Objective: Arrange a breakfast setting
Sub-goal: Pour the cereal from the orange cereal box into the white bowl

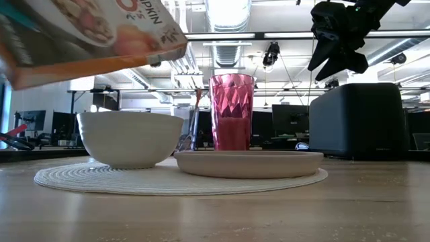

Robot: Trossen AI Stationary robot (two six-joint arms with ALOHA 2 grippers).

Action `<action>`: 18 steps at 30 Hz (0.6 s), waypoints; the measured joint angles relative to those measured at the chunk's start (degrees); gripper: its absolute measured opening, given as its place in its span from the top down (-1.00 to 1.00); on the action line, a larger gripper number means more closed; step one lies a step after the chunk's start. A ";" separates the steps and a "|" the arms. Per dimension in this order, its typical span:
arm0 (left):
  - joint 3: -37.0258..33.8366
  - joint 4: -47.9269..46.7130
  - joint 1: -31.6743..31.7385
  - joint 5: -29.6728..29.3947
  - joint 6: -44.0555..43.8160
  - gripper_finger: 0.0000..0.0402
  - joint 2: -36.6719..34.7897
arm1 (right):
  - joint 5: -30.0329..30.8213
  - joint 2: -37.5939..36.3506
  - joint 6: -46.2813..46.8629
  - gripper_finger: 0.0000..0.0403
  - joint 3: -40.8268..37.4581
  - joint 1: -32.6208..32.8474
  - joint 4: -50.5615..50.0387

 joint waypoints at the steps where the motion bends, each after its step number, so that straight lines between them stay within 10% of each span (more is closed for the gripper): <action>1: -0.11 0.03 0.00 1.58 -0.49 1.00 0.00 | 0.00 0.00 0.00 0.13 0.00 0.01 0.00; 18: -0.38 0.02 0.28 22.80 -10.67 1.00 0.60 | -0.02 0.00 0.00 0.13 0.00 0.01 0.00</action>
